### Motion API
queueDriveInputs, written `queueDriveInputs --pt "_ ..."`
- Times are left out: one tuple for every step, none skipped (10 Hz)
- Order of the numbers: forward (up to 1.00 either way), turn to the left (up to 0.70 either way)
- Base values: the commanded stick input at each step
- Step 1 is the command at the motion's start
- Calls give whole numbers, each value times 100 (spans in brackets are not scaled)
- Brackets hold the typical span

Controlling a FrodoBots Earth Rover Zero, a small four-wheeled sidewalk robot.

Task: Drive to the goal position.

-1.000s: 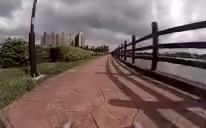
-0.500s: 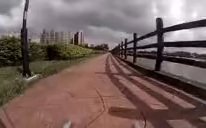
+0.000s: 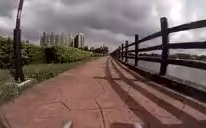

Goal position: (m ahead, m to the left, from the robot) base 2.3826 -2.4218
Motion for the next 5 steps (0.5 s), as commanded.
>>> queueDriveInputs --pt "50 7" --pt "50 7" --pt "50 0" --pt "50 0" --pt "50 0"
